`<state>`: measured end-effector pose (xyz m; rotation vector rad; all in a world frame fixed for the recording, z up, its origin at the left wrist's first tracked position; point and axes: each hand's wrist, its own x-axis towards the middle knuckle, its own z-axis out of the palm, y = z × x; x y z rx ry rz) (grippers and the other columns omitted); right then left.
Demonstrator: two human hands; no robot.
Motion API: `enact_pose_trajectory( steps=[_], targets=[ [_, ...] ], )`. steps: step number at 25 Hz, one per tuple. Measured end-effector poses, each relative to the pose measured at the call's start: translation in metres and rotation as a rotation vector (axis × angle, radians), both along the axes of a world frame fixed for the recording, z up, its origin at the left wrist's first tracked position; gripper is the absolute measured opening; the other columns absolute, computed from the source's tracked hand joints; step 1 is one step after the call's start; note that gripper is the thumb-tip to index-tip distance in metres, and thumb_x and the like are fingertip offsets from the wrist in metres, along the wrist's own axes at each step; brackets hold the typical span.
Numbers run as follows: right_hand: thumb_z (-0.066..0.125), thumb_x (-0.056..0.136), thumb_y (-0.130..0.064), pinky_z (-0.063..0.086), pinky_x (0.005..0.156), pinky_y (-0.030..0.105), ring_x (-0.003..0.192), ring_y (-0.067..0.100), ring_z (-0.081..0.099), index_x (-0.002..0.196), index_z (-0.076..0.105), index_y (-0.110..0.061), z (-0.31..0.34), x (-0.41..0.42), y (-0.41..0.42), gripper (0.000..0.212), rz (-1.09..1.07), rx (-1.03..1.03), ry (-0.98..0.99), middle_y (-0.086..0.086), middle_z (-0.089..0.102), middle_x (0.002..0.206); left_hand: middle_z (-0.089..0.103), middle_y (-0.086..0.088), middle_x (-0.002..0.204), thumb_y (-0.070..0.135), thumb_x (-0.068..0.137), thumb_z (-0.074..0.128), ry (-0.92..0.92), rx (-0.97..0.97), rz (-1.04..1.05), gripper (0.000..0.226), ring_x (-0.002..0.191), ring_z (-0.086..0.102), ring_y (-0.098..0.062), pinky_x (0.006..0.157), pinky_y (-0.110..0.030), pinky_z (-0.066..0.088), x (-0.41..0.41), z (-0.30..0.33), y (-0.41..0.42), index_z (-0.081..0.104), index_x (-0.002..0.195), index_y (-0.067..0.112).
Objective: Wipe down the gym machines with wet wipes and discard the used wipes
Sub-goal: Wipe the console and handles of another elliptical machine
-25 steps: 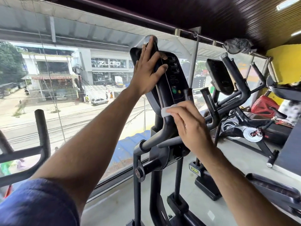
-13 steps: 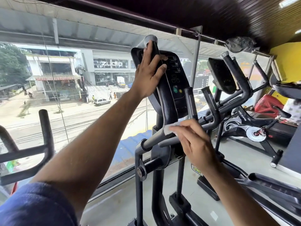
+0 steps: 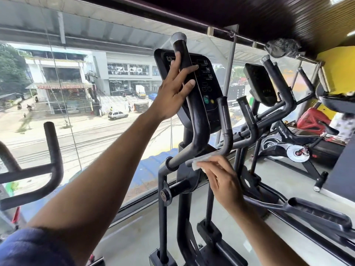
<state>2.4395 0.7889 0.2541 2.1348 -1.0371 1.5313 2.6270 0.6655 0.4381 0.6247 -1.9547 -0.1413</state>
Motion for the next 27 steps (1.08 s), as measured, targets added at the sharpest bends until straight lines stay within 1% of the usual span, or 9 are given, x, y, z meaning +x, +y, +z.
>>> enact_pose_trajectory(
  steps=[4,6,8,11,13,17,21,24,27],
  targets=[
    [0.057,0.101,0.001,0.058,0.087,0.036,0.106,0.018,0.068,0.112,0.074,-0.012,-0.020,0.008,0.012,0.023,0.080,0.130,-0.344,0.002,0.068,0.110,0.008,-0.001,0.174,0.032,0.110,0.050,0.102,0.055,-0.065,0.050,0.160,0.005,-0.010,0.128,-0.029,0.013,0.008,-0.046,0.026,0.040,0.158,0.023],
    [0.058,0.102,-0.001,0.060,0.083,0.039,0.102,0.023,0.070,0.110,0.071,-0.016,-0.006,0.019,0.011,0.021,0.168,0.181,-0.653,0.011,0.071,0.108,0.013,-0.011,0.173,0.032,0.108,0.054,0.063,-0.105,0.009,0.049,0.161,0.010,-0.020,0.129,-0.042,0.017,0.003,-0.053,0.031,0.046,0.154,0.017],
    [0.058,0.102,-0.004,0.059,0.078,0.034,0.094,0.019,0.072,0.108,0.069,-0.020,0.009,0.032,0.011,0.020,0.230,0.162,-0.863,0.005,0.074,0.102,0.019,-0.016,0.171,0.042,0.106,0.055,-0.109,-0.331,0.143,0.047,0.160,0.011,-0.033,0.124,-0.060,0.019,-0.004,-0.037,0.032,0.054,0.148,0.020],
    [0.059,0.101,-0.005,0.060,0.071,0.032,0.082,0.016,0.070,0.105,0.069,-0.013,0.023,0.061,0.010,0.013,0.408,0.268,-1.259,-0.002,0.074,0.091,0.033,-0.010,0.167,0.055,0.103,0.052,-0.410,-0.539,0.218,0.044,0.158,0.018,-0.035,0.118,-0.072,0.013,-0.016,-0.015,0.028,0.067,0.136,0.030],
    [0.059,0.100,-0.004,0.059,0.067,0.031,0.073,0.015,0.071,0.102,0.068,-0.010,0.028,0.078,0.005,0.011,0.452,0.366,-1.499,0.001,0.073,0.085,0.042,-0.007,0.162,0.051,0.104,0.053,-0.476,-0.586,0.194,0.037,0.156,0.025,-0.036,0.116,-0.077,0.011,-0.022,-0.017,0.019,0.073,0.127,0.030],
    [0.063,0.089,-0.001,0.061,0.066,0.036,0.066,0.020,0.070,0.094,0.066,-0.012,0.026,0.088,-0.015,0.012,0.357,0.344,-1.582,-0.003,0.071,0.072,0.045,-0.007,0.159,0.045,0.107,0.052,-0.461,-0.601,0.152,0.034,0.154,0.027,-0.037,0.113,-0.077,0.020,-0.017,-0.018,0.009,0.074,0.122,0.024],
    [0.066,0.084,0.003,0.060,0.072,0.033,0.070,0.019,0.072,0.086,0.068,-0.008,-0.008,0.095,-0.043,0.011,0.362,0.563,-1.715,0.018,0.071,0.089,0.049,-0.009,0.156,0.037,0.106,0.051,-0.426,-0.614,0.181,0.032,0.152,0.031,-0.039,0.113,-0.078,0.014,-0.022,-0.021,0.016,0.075,0.121,0.022],
    [0.062,0.086,0.008,0.060,0.076,0.031,0.077,0.022,0.075,0.093,0.069,-0.005,-0.028,0.098,-0.071,0.017,0.405,0.747,-1.853,0.023,0.073,0.097,0.050,-0.011,0.155,0.033,0.104,0.052,-0.394,-0.601,0.158,0.030,0.150,0.032,-0.040,0.113,-0.076,0.020,-0.025,-0.021,0.017,0.075,0.120,0.021],
    [0.062,0.085,0.012,0.060,0.079,0.031,0.078,0.021,0.076,0.106,0.067,0.005,-0.034,0.094,-0.079,0.024,0.539,0.888,-1.941,0.018,0.075,0.088,0.050,-0.012,0.155,0.033,0.104,0.049,-0.365,-0.570,0.162,0.032,0.151,0.030,-0.041,0.113,-0.075,0.021,-0.024,-0.027,0.015,0.074,0.121,0.021]
  ],
)
